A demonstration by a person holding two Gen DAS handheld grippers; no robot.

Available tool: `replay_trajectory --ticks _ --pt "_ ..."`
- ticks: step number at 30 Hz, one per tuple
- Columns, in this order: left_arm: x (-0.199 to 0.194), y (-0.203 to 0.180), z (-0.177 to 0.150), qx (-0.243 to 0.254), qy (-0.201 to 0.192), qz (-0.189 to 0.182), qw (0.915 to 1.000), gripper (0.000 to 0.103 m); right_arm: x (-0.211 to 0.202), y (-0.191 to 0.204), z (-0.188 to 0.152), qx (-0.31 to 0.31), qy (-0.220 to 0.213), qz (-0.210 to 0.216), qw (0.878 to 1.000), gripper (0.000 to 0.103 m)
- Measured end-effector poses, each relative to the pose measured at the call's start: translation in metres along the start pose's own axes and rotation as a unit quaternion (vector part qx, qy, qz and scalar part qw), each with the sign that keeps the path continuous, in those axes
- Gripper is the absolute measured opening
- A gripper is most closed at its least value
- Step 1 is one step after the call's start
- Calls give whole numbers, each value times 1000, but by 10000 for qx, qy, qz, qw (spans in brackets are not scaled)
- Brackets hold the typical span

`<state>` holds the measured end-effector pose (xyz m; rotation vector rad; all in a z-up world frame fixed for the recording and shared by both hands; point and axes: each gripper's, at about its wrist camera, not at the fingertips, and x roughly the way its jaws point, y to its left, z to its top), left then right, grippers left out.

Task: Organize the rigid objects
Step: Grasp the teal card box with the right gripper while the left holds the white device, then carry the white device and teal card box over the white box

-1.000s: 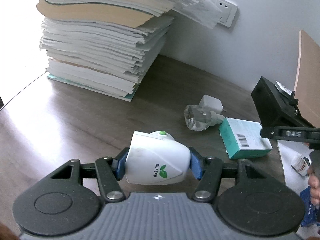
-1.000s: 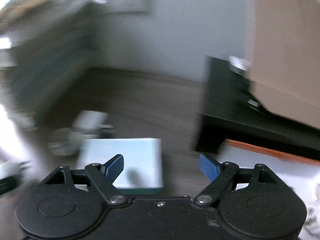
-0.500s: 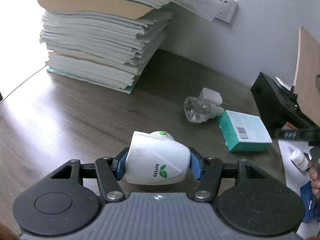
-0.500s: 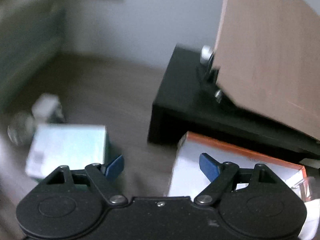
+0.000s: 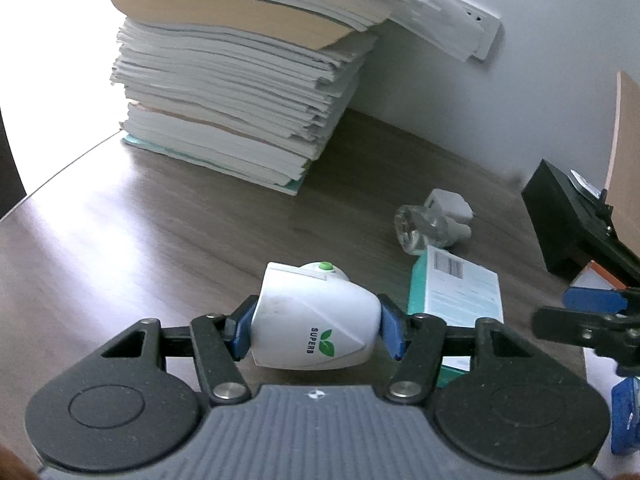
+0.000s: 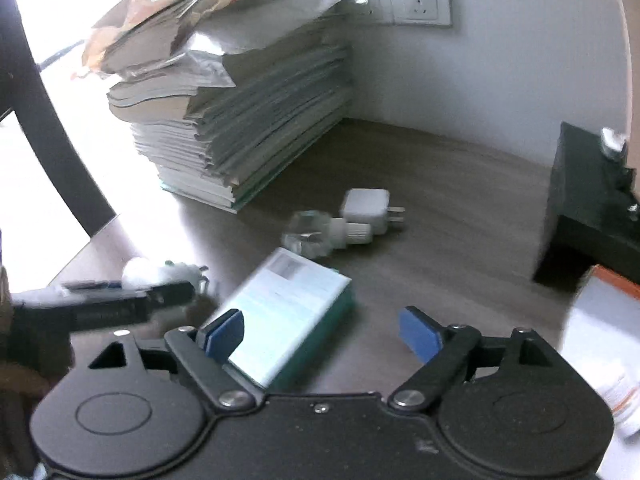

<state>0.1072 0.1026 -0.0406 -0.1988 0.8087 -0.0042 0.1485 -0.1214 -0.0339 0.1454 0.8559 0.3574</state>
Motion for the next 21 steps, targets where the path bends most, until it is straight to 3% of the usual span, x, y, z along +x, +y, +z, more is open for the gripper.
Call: replay_trajectory --ticks 2,4,8,12,14,17,21 --pt "-2 5 0 -44 -33 79 10000 62 12 8 4 703 214 28 9973 102" --pt "-3 11 0 -113 -57 157 9998 62 20 17 8 1030 268 -110 9943 102" --pt "-9 23 1 -244 -105 330 9991 62 50 44 10 777 527 -825 9922 102" --pt "-13 32 2 -328 -111 437 9984 62 73 50 5 816 829 -1048 9877 102" --pt "-15 33 2 -341 -107 434 9984 62 75 56 2 488 804 -1175 9886 101" --pt "-17 31 2 -308 -136 380 9987 62 63 54 -3 321 622 -1212 9902 84" --pt "-19 22 1 -249 -164 233 9993 62 38 46 -6 169 354 -1253 9913 84"
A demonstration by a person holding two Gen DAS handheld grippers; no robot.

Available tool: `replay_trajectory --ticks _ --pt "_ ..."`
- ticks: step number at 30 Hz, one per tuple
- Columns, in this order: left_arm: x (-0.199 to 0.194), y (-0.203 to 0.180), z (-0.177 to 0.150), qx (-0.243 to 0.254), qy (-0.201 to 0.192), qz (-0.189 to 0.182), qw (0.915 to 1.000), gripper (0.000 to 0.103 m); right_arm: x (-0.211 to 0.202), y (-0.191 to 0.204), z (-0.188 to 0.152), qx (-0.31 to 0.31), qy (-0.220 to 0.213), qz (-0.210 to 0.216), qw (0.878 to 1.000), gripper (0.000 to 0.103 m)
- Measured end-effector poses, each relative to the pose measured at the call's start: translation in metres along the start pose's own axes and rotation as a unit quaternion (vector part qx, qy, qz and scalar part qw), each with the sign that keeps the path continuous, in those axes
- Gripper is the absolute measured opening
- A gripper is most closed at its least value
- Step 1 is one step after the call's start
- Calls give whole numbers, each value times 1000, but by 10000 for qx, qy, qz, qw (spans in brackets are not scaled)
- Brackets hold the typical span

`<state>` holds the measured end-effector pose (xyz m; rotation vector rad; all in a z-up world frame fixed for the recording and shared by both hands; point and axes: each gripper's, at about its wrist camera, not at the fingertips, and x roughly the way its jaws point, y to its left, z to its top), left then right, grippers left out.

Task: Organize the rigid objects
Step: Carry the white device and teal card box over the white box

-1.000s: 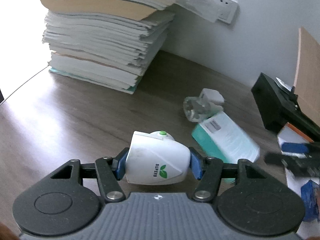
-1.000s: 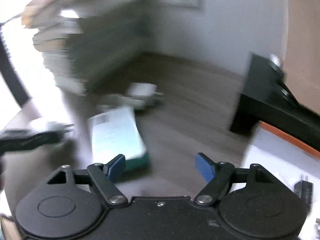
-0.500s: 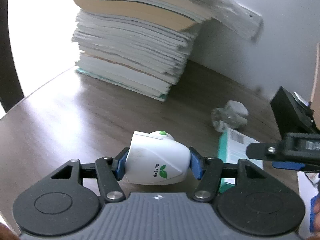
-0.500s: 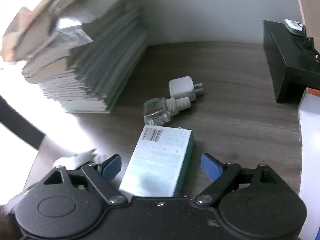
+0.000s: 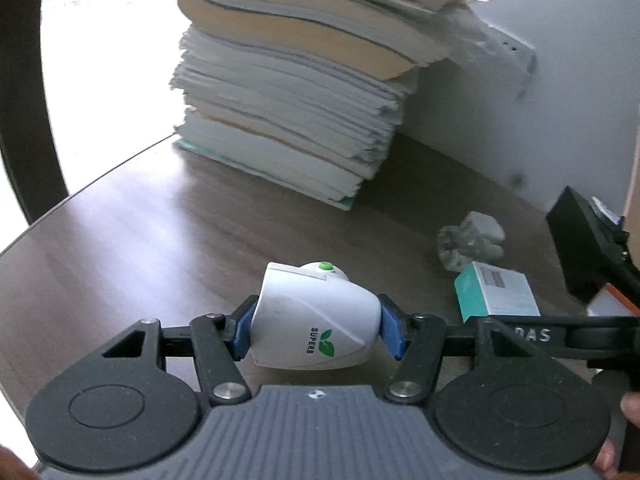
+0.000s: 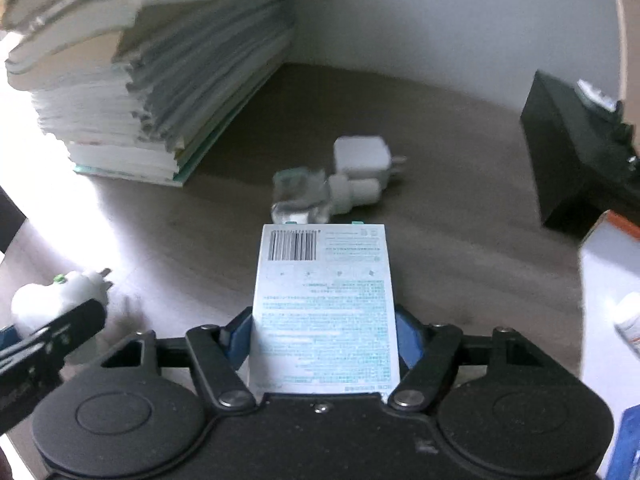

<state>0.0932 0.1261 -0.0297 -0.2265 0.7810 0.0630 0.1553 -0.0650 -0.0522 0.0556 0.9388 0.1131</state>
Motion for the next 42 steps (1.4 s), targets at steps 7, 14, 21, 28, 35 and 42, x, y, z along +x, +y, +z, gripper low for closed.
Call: replay_trajectory --ticks 7,14,21,28,35,42 --pt "-12 -40 -1 362 -76 -471 9982 62 -51 -44 -4 187 -361 -368 9985 83" --pt "-29 -101 -10 810 -95 -1043 9912 62 -101 -105 -27 696 -580 -746 9931 83" --pt "-45 -172 -26 1300 -44 -1623 9781 62 -147 -172 -60 1288 -762 -1147 9821 83" --pt "-54 -242 -49 1773 145 -2185 9595 62 -174 -231 -93 1865 -787 -1482 9680 84" --pt "-58 -286 -64 2069 217 -2491 9459 62 -186 -265 -109 2141 -807 -1627 9598 84" --pt "-55 -302 -70 2164 246 -2506 9433 62 -187 -281 -113 2166 -799 -1577 9601 84"
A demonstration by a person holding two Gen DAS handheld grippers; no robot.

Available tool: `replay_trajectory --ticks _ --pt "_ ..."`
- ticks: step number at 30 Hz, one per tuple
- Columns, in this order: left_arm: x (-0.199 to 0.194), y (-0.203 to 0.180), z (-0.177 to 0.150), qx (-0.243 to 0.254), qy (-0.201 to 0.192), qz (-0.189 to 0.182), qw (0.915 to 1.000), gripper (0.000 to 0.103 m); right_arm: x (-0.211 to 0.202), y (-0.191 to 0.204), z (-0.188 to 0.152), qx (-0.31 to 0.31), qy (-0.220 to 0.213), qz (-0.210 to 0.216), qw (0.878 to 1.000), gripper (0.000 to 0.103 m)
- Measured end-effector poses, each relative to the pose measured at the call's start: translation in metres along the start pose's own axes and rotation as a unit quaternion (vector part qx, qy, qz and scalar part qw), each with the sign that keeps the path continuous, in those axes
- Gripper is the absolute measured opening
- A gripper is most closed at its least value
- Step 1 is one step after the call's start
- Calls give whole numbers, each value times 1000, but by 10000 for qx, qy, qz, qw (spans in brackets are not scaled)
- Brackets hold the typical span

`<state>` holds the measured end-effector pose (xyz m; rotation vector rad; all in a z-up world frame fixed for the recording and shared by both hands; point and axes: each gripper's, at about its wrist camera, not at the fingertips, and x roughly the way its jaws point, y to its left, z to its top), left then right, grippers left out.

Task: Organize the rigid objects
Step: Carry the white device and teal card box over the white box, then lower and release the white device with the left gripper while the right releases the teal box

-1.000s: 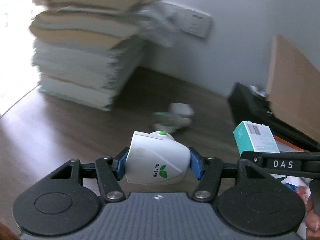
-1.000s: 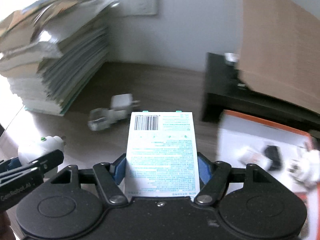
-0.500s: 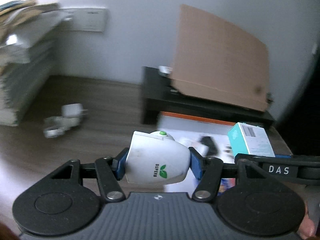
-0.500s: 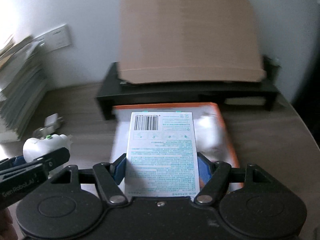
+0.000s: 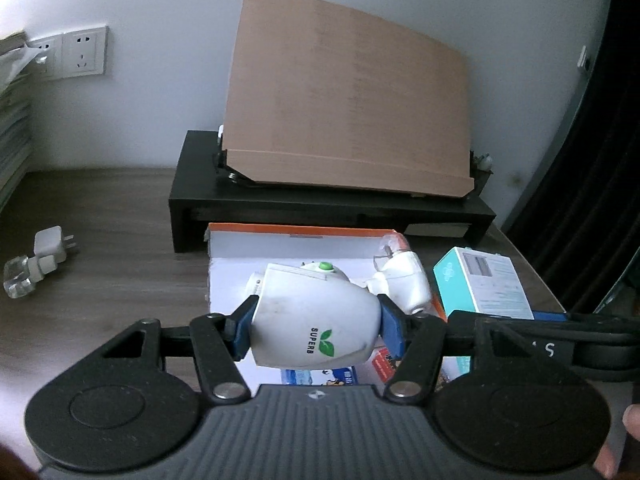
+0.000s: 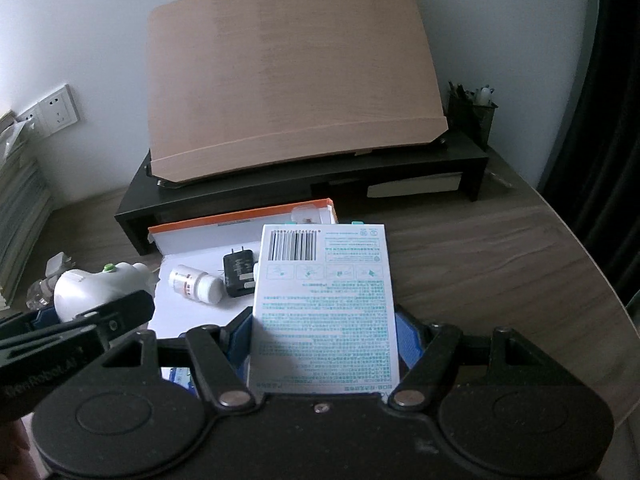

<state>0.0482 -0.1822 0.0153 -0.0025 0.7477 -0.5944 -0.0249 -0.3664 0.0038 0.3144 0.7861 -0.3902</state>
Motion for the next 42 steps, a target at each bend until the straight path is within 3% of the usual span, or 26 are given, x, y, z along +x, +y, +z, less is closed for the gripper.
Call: replay_trajectory --ticks 26,42 --pt "9 1 -9 -205 157 265 9993 62 14 -15 -1 -377 83 695 9968 84" --pt "-4 -9 -28 -221 263 170 9993 62 -2 -16 -32 -592 242 938 9935 84"
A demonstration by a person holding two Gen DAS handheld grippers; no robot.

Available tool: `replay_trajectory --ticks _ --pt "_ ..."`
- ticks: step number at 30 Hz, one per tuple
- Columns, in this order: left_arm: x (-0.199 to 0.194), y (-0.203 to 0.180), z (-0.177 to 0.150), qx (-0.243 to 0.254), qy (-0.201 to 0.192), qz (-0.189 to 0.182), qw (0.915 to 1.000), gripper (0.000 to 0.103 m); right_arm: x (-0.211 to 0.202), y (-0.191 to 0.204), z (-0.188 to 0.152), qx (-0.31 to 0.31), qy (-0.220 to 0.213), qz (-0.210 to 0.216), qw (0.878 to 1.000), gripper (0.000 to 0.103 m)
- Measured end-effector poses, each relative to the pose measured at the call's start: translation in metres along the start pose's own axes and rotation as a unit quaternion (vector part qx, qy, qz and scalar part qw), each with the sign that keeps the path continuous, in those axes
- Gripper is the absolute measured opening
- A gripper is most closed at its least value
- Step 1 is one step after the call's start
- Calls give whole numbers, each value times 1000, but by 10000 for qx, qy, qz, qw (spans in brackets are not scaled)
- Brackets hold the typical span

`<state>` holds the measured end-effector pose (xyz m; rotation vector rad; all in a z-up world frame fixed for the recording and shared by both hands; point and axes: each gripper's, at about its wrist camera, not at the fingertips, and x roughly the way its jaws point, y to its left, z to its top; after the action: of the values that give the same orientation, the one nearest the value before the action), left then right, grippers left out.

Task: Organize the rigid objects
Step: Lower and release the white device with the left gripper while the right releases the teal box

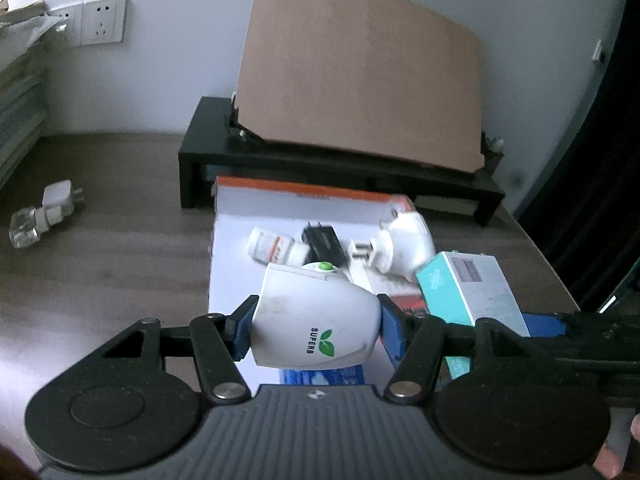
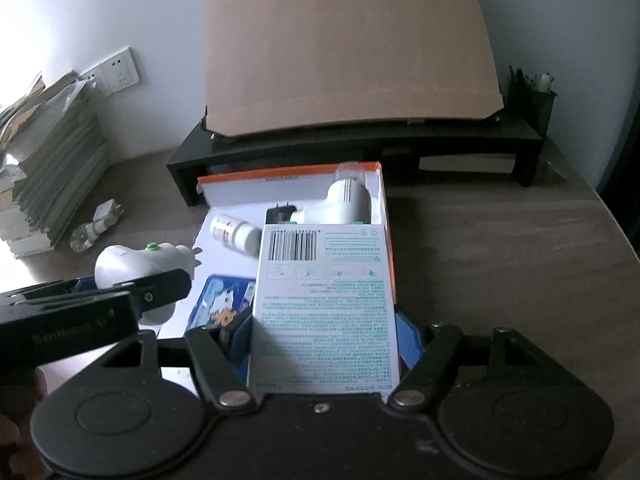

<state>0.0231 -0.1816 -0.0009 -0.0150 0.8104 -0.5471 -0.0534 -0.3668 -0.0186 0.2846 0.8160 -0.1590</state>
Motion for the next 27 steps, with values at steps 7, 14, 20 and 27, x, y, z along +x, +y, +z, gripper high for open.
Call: replay_trajectory --ticks 7,14,20,27 --pt "-15 -6 -17 8 36 -21 10000 62 -14 0 -23 -81 65 -50 9999 84" --pt "-17 -9 -32 12 200 -41 9998 62 -16 3 -43 -123 190 -78 9997 84" --pt "-16 -8 -36 -32 233 -9 9997 62 -16 5 -45 -149 165 -114 9997 84" --pt "-15 -7 -39 -52 279 3 9996 62 -15 3 -45 -135 177 -108 9997 84"
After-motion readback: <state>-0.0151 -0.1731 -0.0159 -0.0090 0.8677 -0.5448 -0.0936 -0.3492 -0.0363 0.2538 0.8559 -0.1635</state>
